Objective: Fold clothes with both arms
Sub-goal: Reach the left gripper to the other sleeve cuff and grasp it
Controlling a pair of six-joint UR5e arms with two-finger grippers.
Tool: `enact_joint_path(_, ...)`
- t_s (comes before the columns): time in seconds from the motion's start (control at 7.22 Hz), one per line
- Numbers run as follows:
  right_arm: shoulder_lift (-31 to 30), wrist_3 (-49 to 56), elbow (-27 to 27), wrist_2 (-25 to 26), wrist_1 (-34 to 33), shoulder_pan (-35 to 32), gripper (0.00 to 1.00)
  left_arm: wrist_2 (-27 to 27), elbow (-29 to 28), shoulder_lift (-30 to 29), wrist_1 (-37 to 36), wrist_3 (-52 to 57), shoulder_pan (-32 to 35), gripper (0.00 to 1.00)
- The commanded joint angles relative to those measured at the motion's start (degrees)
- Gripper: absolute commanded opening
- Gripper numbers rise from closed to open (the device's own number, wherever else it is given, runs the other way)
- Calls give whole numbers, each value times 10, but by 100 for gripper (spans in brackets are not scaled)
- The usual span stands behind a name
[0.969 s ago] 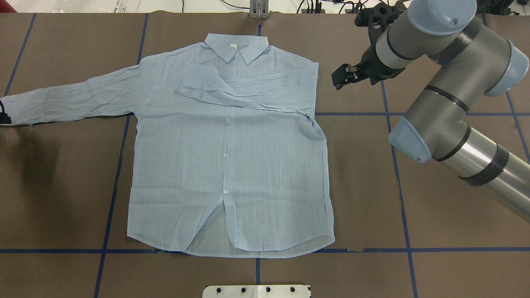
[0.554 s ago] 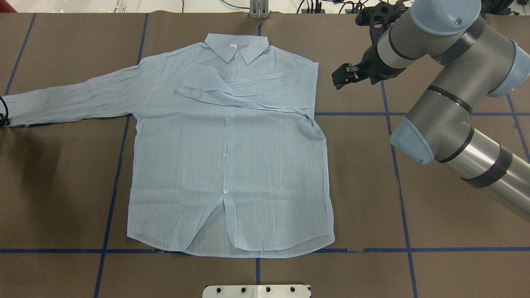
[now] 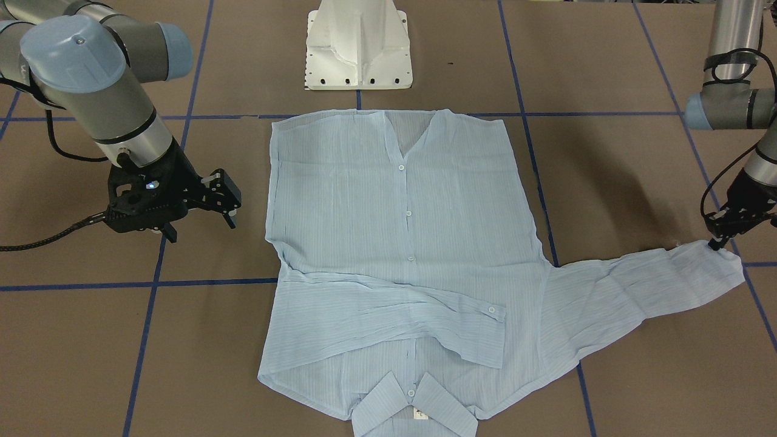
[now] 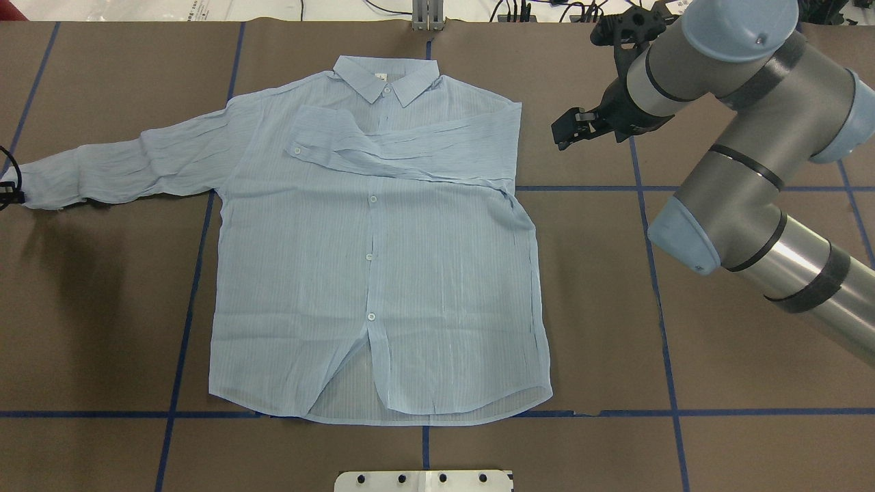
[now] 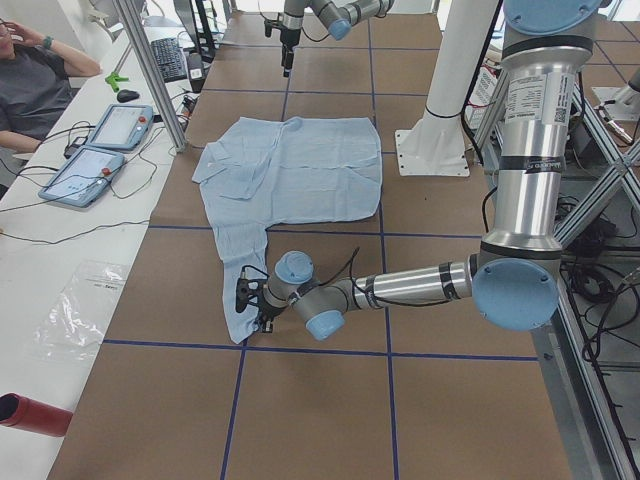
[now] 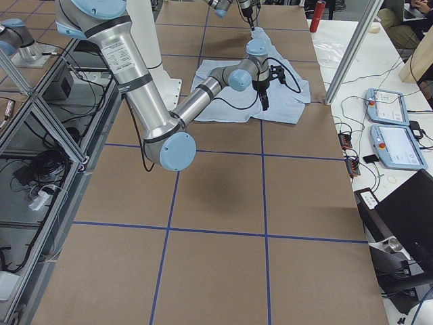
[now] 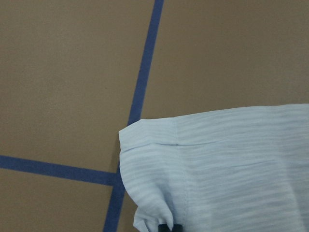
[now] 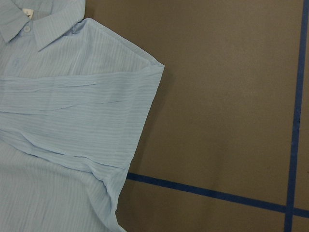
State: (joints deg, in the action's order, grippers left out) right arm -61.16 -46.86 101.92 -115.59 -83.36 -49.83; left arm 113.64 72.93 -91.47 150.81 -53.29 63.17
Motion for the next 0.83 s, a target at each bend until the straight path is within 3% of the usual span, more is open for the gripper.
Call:
enact_joint_path(0.0,-7,1,0,-3,2,-1,100,19,86,-6,-84,0,3,0)
enact_joint_path(0.28,-26,2,8,-24,3,-12,100,19,214,-89,-324,-1,2,0)
enact_joint_path(0.42,-52,29,21,-38,2,-28,100,20,248,-154,-430,-8,0,0)
enact_joint_path(0.55,-69,53,24,-58,-1,-49,100,31,257,-225,-520,-10,-1,0)
enact_joint_path(0.69,-90,76,24,-67,-1,-65,100,66,253,-280,-565,-50,-5,0)
